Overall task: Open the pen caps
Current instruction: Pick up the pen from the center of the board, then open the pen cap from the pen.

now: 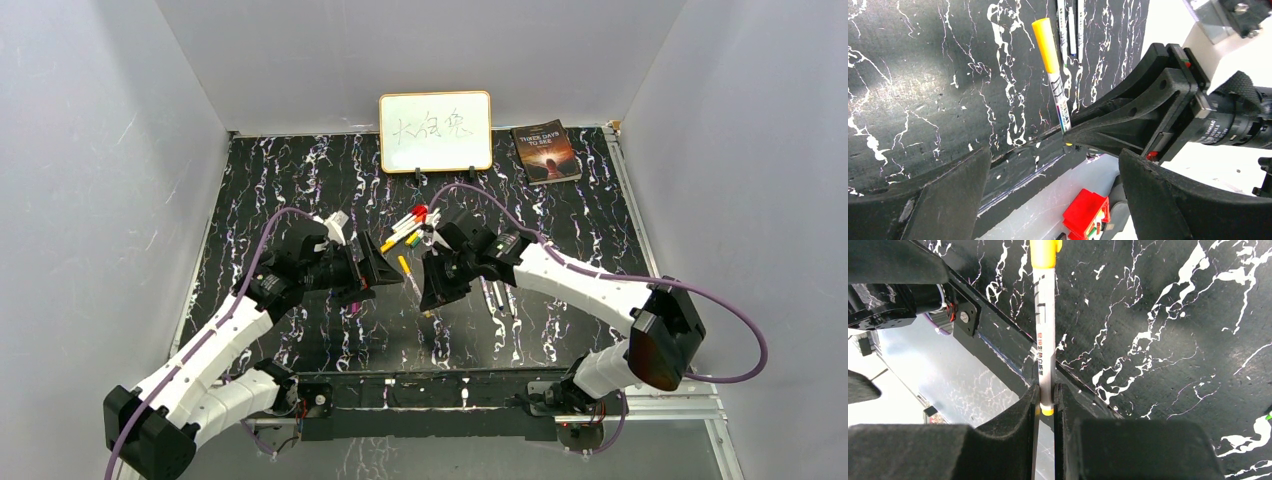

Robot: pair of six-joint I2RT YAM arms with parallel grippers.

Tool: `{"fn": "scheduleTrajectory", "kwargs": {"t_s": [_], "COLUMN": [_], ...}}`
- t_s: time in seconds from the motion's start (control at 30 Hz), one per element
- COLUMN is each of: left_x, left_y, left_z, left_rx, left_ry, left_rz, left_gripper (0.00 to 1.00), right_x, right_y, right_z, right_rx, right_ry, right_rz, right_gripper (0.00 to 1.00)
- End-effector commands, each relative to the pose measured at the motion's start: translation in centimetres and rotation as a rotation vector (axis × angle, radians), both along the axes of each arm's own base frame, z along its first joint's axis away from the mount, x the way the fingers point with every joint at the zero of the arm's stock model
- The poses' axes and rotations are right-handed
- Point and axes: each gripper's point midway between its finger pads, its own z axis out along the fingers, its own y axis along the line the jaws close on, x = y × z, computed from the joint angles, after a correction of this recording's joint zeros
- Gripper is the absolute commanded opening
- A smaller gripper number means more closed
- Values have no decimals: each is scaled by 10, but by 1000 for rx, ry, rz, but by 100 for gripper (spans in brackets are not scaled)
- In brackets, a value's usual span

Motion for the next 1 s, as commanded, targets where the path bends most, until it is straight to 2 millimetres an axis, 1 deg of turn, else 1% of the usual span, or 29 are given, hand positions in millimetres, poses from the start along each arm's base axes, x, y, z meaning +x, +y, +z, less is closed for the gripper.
{"fn": "scheduleTrajectory", "kwargs": {"t_s": [0.0, 0.33, 0.97], "left_x": [-8, -9, -9], "left_y": [0, 0, 0], "left_z": [5, 2, 2], "left_rx": [-24, -28, -33], "left_ry": [0, 6, 8], "left_rz": [-26, -23, -16], "left_gripper": [98, 98, 98], "right_x": [3, 3, 1], "right_y": [5, 2, 5], "right_z": [18, 15, 20], "right_rx": [79, 70, 91], "right_ry": [-55, -54, -49], "right_rz": [-13, -21, -23], "right_gripper": [0, 0, 0]}}
